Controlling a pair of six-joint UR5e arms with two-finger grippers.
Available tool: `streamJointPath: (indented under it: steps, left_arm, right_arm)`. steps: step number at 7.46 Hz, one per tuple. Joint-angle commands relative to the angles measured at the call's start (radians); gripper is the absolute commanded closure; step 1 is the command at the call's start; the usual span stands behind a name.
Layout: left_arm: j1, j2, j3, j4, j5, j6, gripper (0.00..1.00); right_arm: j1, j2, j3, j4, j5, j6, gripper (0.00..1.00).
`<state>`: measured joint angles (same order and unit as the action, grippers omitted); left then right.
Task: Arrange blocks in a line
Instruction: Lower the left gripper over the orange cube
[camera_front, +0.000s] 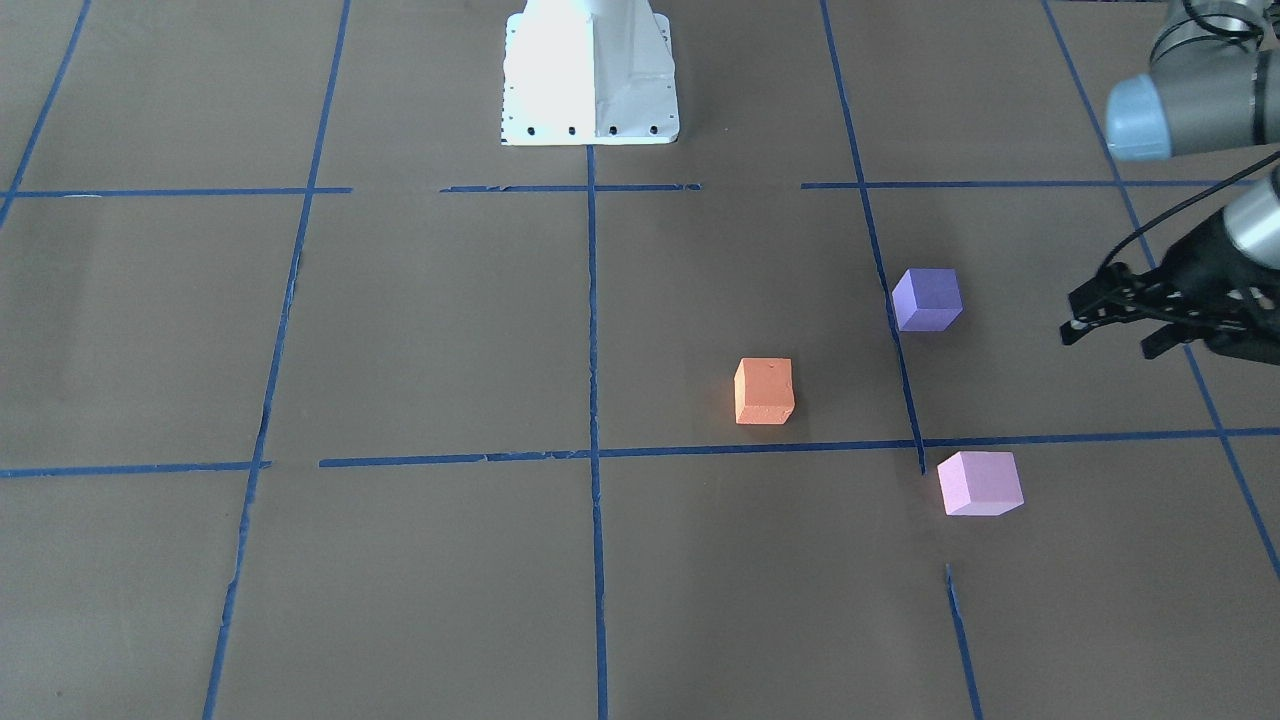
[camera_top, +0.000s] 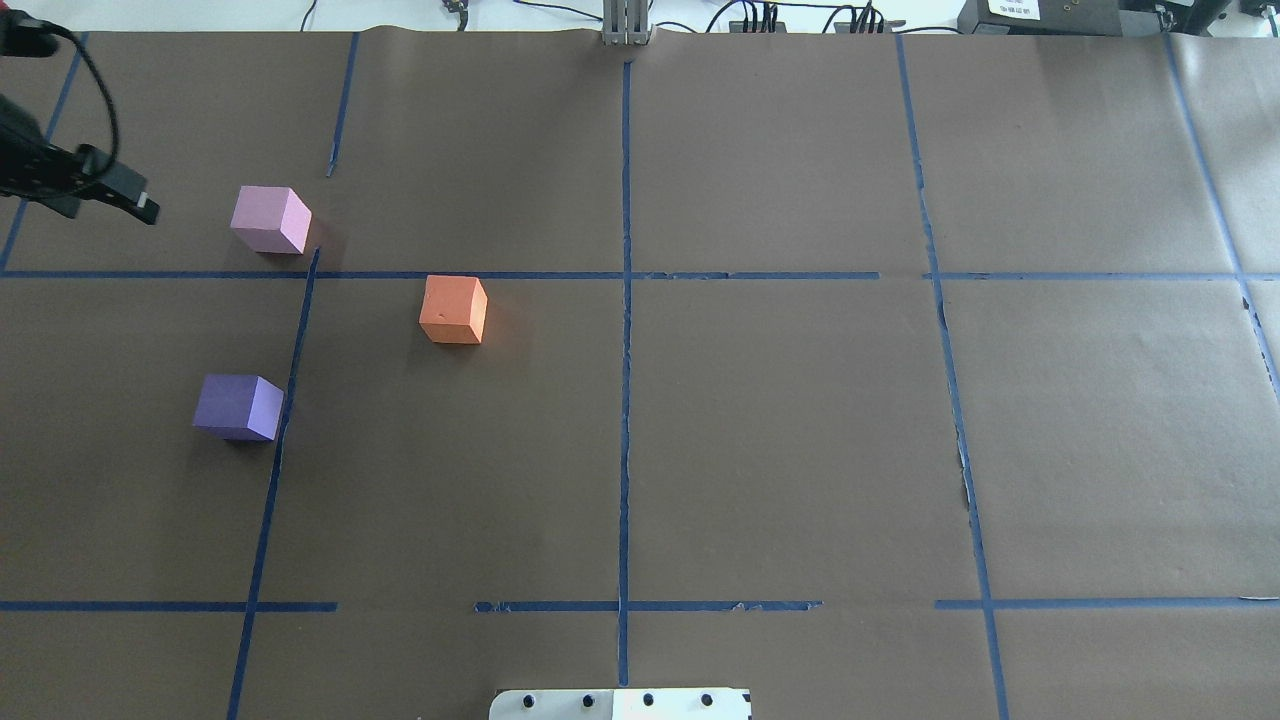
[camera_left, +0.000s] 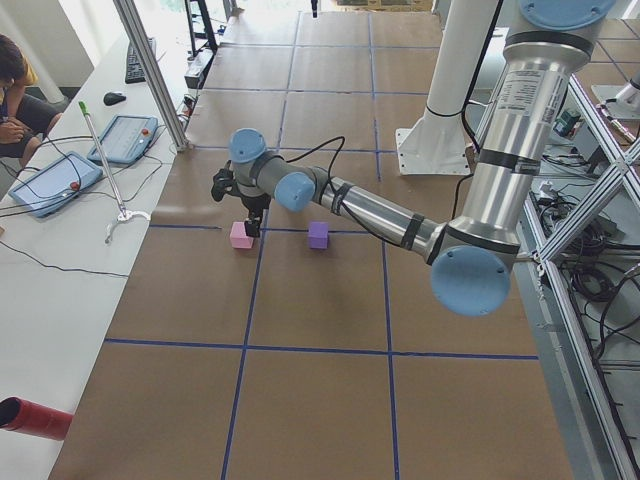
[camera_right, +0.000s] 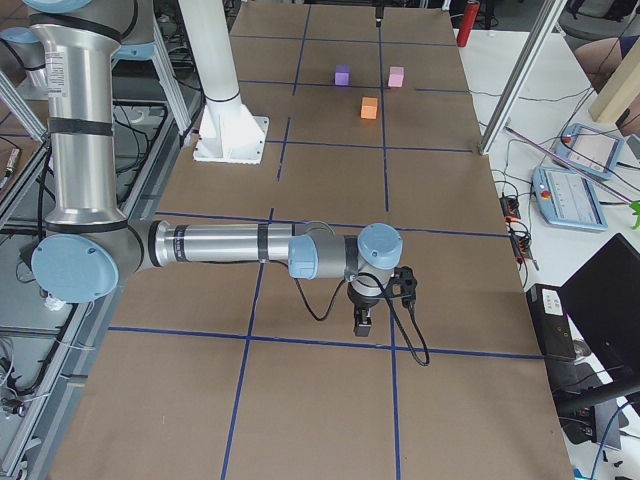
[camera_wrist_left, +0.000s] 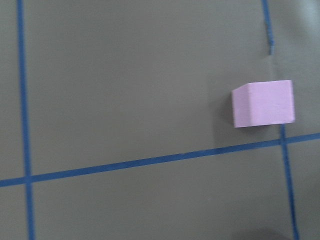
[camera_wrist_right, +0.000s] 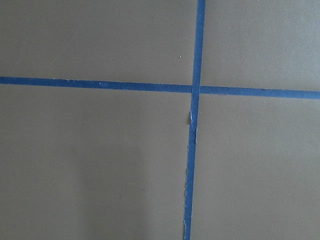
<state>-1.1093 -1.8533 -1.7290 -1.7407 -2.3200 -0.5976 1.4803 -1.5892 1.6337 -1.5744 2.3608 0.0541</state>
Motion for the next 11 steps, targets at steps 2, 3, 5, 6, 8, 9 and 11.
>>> streamJointPath:
  steps: [2, 3, 5, 6, 8, 9, 11]
  left_arm:
    - [0.317, -0.197, 0.047, -0.002, 0.187, -0.26, 0.0]
    - [0.36, -0.249, 0.08, 0.0, 0.273, -0.263, 0.0]
    - [0.37, -0.293, 0.127, 0.0, 0.271, -0.318, 0.0]
    - [0.37, -0.293, 0.126, -0.002, 0.275, -0.414, 0.0]
    - [0.373, -0.294, 0.146, 0.0, 0.283, -0.426, 0.0]
    - [0.374, -0.303, 0.163, -0.002, 0.283, -0.426, 0.0]
    - [0.384, -0.319, 0.19, -0.008, 0.283, -0.424, 0.0]
  right_arm:
    - [0.0, 0.0, 0.0, -0.001, 0.0, 0.0, 0.0]
    - [0.0, 0.0, 0.0, 0.001, 0.0, 0.0, 0.0]
    - [0.0, 0.0, 0.0, 0.001, 0.0, 0.0, 0.0]
    - [0.0, 0.0, 0.0, -0.001, 0.0, 0.001, 0.0]
    - [0.0, 0.0, 0.0, 0.001, 0.0, 0.0, 0.0]
    - [0.0, 0.0, 0.0, 0.001, 0.0, 0.0, 0.0]
    - [0.0, 0.0, 0.0, 0.001, 0.0, 0.0, 0.0]
